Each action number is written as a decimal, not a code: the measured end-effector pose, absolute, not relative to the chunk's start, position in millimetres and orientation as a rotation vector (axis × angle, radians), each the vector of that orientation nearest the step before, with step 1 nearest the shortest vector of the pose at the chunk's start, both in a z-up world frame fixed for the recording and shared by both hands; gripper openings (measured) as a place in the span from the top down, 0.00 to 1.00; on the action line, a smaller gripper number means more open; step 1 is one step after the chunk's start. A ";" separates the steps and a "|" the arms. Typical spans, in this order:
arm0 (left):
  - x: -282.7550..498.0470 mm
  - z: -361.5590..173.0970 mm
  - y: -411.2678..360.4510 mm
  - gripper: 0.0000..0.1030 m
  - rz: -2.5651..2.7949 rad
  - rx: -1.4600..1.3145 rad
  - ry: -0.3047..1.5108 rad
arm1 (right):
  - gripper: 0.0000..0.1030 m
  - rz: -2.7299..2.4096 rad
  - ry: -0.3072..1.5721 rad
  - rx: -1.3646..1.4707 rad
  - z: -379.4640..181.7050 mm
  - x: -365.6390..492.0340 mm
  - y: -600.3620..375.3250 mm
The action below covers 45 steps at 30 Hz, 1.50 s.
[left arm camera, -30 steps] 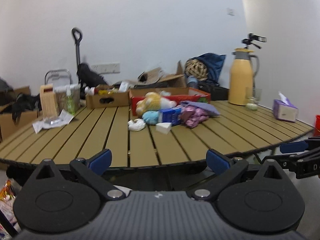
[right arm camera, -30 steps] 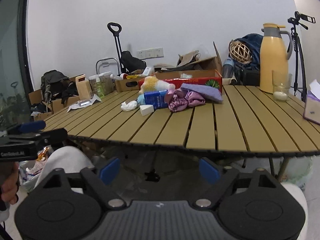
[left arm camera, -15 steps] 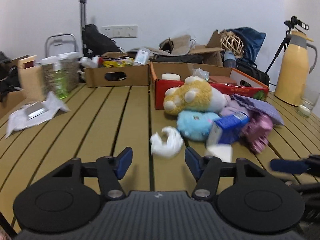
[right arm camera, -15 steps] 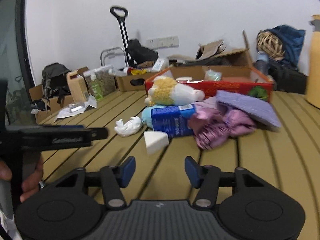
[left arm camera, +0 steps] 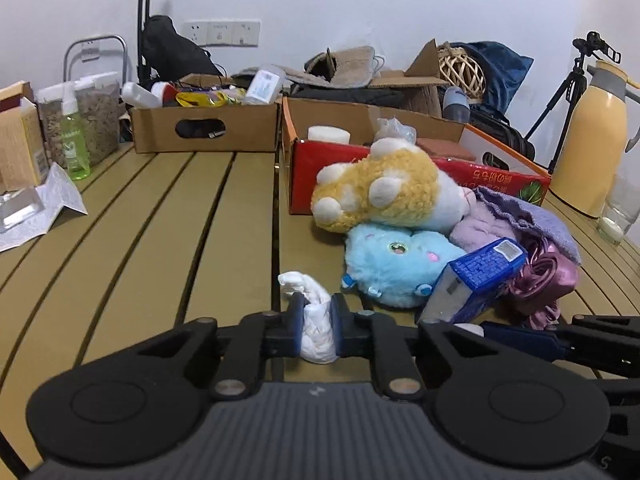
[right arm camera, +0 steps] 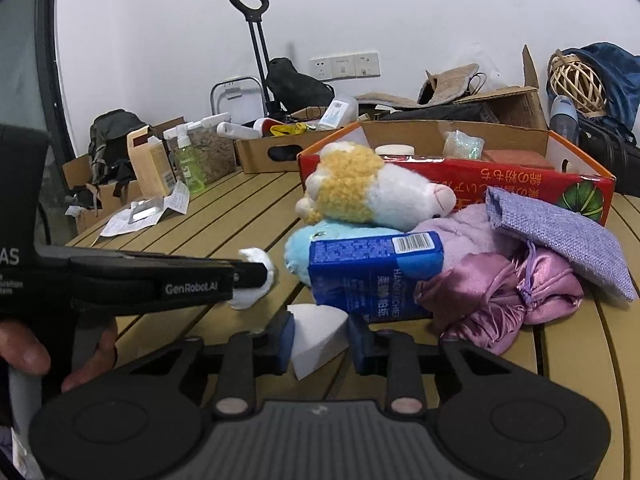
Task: Organize soft objects
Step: 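Carry tissue and foam wedge into the cardboard box and release both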
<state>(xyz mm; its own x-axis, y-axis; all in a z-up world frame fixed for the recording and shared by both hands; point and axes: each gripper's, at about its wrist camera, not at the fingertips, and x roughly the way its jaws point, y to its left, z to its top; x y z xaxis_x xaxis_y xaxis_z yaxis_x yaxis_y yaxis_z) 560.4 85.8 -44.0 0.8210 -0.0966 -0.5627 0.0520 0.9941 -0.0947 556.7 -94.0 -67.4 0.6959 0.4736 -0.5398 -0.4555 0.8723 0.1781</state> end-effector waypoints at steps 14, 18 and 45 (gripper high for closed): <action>408.2 13.2 70.6 0.86 -0.125 -0.125 0.503 | 0.76 0.498 0.546 0.065 -32.2 431.0 -156.5; 385.8 26.4 57.5 0.86 -0.117 -0.119 0.472 | 0.76 0.468 0.510 0.086 -22.4 402.1 -180.1; 761.1 44.6 66.0 0.85 -0.219 -0.171 0.652 | 0.74 0.498 0.669 0.173 26.8 822.4 -148.1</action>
<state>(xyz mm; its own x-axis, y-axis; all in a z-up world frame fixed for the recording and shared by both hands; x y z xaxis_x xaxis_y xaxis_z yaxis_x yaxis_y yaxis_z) 761.1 66.0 44.6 0.7732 -0.2546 -0.5808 0.1477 0.9630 -0.2255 822.4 -148.1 26.8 0.6729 0.4941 -0.5506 -0.3850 0.8694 0.3097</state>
